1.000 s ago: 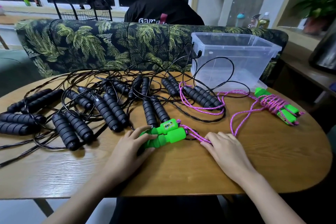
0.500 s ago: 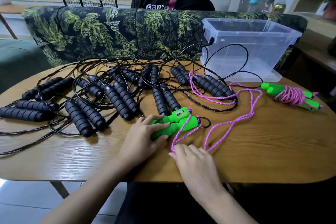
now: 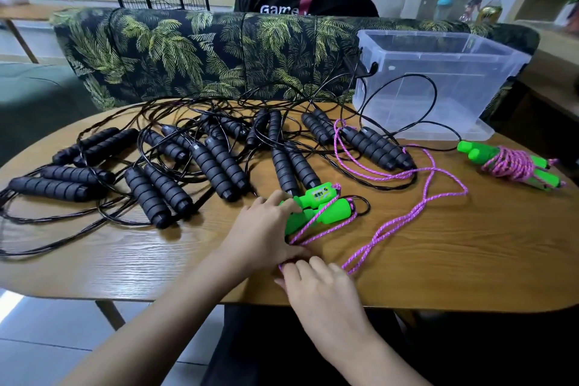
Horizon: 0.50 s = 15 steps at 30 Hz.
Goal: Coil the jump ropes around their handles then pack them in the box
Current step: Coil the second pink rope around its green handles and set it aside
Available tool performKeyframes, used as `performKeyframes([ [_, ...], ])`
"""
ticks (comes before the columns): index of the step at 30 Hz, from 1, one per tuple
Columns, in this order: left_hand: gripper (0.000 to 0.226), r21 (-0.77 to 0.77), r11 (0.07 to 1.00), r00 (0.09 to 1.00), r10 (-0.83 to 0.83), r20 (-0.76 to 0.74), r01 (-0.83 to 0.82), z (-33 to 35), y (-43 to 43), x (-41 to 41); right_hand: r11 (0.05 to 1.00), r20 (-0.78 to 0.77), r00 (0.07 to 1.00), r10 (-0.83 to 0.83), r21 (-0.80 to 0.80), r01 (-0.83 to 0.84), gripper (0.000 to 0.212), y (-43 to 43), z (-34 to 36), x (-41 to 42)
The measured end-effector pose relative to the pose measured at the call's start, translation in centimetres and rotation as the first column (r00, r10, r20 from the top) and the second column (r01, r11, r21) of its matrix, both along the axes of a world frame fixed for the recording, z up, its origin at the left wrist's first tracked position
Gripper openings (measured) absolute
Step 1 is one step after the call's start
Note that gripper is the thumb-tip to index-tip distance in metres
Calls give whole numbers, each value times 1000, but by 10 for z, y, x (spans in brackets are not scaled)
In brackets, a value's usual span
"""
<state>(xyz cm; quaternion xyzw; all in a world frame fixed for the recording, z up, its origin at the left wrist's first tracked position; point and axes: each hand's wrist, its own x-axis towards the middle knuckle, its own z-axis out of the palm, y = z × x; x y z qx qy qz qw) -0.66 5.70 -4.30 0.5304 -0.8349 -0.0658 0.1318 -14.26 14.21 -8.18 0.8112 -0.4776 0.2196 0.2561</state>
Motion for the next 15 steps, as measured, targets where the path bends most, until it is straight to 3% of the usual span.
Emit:
performKeyframes([
  [5,50,-71,997,994,-28,-108,20,-10,-6,7,992,-26,991,129,-3,-129,34,-17,7,-61],
  [10,55,-127,991,981,-72,-182,49,-22,-6,12,984,30,986,166,64,-168,50,-42,9,-129],
  [15,63,-92,994,979,-78,-186,61,-23,-6,16,960,96,985,146,228,-165,38,-54,12,-161],
])
